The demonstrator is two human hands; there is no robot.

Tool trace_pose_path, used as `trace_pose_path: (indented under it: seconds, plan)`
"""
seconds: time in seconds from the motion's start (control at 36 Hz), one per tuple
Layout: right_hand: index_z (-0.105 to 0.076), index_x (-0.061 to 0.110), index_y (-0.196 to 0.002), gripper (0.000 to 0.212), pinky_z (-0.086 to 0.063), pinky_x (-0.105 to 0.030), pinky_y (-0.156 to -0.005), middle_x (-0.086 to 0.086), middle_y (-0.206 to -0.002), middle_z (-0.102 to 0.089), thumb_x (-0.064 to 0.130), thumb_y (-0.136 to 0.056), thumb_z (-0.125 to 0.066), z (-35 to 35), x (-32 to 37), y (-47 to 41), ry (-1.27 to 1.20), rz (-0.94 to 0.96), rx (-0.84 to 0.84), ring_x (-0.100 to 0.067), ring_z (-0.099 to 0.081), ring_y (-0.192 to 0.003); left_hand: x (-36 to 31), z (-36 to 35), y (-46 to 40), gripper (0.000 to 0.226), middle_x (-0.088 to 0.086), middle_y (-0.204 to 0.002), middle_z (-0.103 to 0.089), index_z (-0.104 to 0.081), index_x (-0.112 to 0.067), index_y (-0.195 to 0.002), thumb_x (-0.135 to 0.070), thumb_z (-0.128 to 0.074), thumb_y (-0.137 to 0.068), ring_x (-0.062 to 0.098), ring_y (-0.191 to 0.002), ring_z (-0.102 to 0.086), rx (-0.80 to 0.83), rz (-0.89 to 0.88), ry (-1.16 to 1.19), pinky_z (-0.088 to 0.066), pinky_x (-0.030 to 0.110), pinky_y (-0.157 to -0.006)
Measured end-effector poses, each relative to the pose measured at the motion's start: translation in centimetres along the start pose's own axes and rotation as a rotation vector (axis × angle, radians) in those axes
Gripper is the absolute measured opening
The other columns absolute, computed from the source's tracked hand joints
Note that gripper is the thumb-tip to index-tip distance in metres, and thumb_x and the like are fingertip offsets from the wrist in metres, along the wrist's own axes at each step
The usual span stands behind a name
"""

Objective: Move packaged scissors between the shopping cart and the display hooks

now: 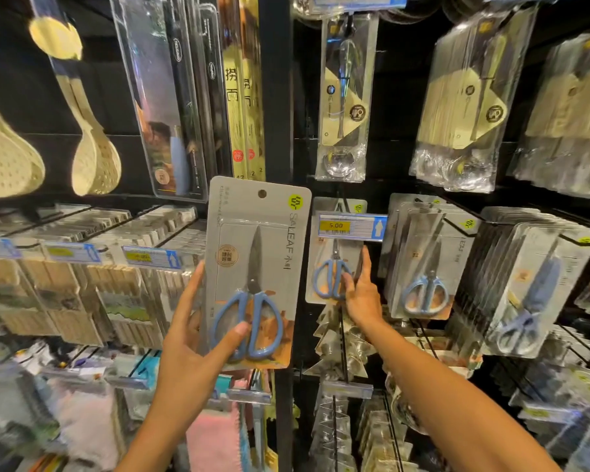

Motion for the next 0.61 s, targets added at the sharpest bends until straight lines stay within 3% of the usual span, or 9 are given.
trace_pose_path:
  seconds: [0.06, 0.11, 0.17, 0.25, 0.33, 0.39, 0.44, 0.5, 0.61]
  plan:
    - [0.011, 0.056, -0.151, 0.076, -0.060, -0.052, -0.073, -0.006, -0.087, -0.069, 0.039, -0.105, -0.047, -0.4, -0.4, -0.3, 0.007, -0.003, 0.013, -0.024, -0.069, -0.073, -0.1, 0.1, 0.0, 0.090, -0.035, -0.150, -0.039, -0.033, -0.057, -0.147, -0.020, -0.077, -0.078, 0.005, -0.142, -0.042, -0.001, -0.002, -0.004, -0.038, 0.052, -0.116]
    - [0.006, 0.055, -0.152, 0.076, -0.059, -0.052, -0.080, -0.008, -0.107, -0.070, 0.035, -0.104, -0.049, -0.6, -0.5, -0.1, -0.048, 0.004, 0.040, -0.025, -0.070, -0.086, -0.1, 0.1, 0.1, 0.090, -0.035, -0.151, -0.038, -0.033, -0.057, -0.147, -0.020, -0.077, -0.078, 0.006, -0.143, -0.041, -0.001, -0.002, -0.002, -0.038, 0.052, -0.116]
    - [0.001, 0.054, -0.154, 0.075, -0.055, -0.047, -0.092, -0.007, -0.133, -0.062, 0.032, -0.104, -0.051, -0.5, -0.6, 0.6, -0.107, 0.012, 0.065, -0.026, -0.066, -0.108, 0.0, 0.1, 0.2, 0.090, -0.035, -0.151, -0.038, -0.032, -0.058, -0.147, -0.020, -0.077, -0.079, 0.006, -0.143, -0.041, 0.004, 0.003, 0.006, -0.038, 0.052, -0.116]
    - [-0.006, 0.044, -0.158, 0.076, -0.044, -0.041, -0.102, -0.008, -0.150, -0.047, 0.028, -0.103, -0.056, 0.0, -1.0, 1.7, -0.144, -0.026, 0.084, -0.027, -0.055, -0.127, -0.3, 0.0, 0.3, 0.089, -0.037, -0.150, -0.037, -0.032, -0.057, -0.147, -0.020, -0.076, -0.079, 0.002, -0.143, -0.040, 0.008, -0.007, 0.006, -0.037, 0.050, -0.117]
    - [-0.011, 0.035, -0.159, 0.075, -0.046, -0.031, -0.090, -0.012, -0.145, -0.047, 0.027, -0.102, -0.058, 0.7, -1.5, 3.5, -0.158, -0.065, 0.104, -0.013, -0.059, -0.100, -0.4, 0.0, 0.4, 0.089, -0.037, -0.152, -0.034, -0.031, -0.056, -0.148, -0.021, -0.076, -0.080, 0.001, -0.145, -0.035, 0.014, -0.021, -0.004, -0.034, 0.050, -0.119]
    - [-0.018, 0.033, -0.158, 0.068, -0.044, -0.025, -0.085, -0.008, -0.142, -0.049, 0.025, -0.103, -0.056, 1.1, -1.4, 5.4, -0.170, -0.058, 0.122, -0.001, -0.054, -0.092, -0.2, 0.0, 0.4, 0.090, -0.035, -0.154, -0.033, -0.030, -0.056, -0.149, -0.021, -0.077, -0.081, 0.004, -0.146, -0.035, 0.023, -0.026, -0.006, -0.035, 0.050, -0.119]
    - [-0.026, 0.037, -0.155, 0.061, -0.046, -0.018, -0.079, -0.002, -0.139, -0.053, 0.028, -0.103, -0.056, 1.7, -0.2, 7.7, -0.230, -0.010, 0.143, 0.000, -0.057, -0.099, -0.1, -0.1, 0.6, 0.089, -0.037, -0.152, -0.034, -0.030, -0.052, -0.151, -0.017, -0.076, -0.083, -0.002, -0.144, -0.036, 0.031, -0.039, 0.001, -0.038, 0.036, -0.118]
    - [-0.030, 0.046, -0.149, 0.055, -0.052, -0.017, -0.080, 0.005, -0.136, -0.056, 0.031, -0.102, -0.055, 2.4, 1.7, 10.2, -0.316, 0.057, 0.168, -0.004, -0.061, -0.111, -0.2, -0.2, 0.8, 0.088, -0.042, -0.148, -0.036, -0.030, -0.045, -0.153, -0.013, -0.075, -0.084, -0.012, -0.139, -0.035, 0.037, -0.053, 0.013, -0.037, 0.012, -0.111]
    - [-0.036, 0.042, -0.148, 0.051, -0.055, -0.034, -0.096, 0.007, -0.131, -0.061, 0.026, -0.103, -0.054, 3.9, 7.0, 14.8, -0.493, 0.191, 0.211, -0.011, -0.065, -0.116, -0.3, -0.6, 1.2, 0.087, -0.052, -0.138, -0.038, -0.029, -0.034, -0.154, -0.002, -0.072, -0.085, -0.026, -0.129, -0.036, 0.039, -0.049, 0.045, -0.035, -0.003, -0.097]
Point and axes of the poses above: each hand's wrist, its own y-axis away from the middle knuckle, its own z-axis out of the back of the hand, x = y × z, the point moved 7 cm from there along -y, towards the middle knuckle
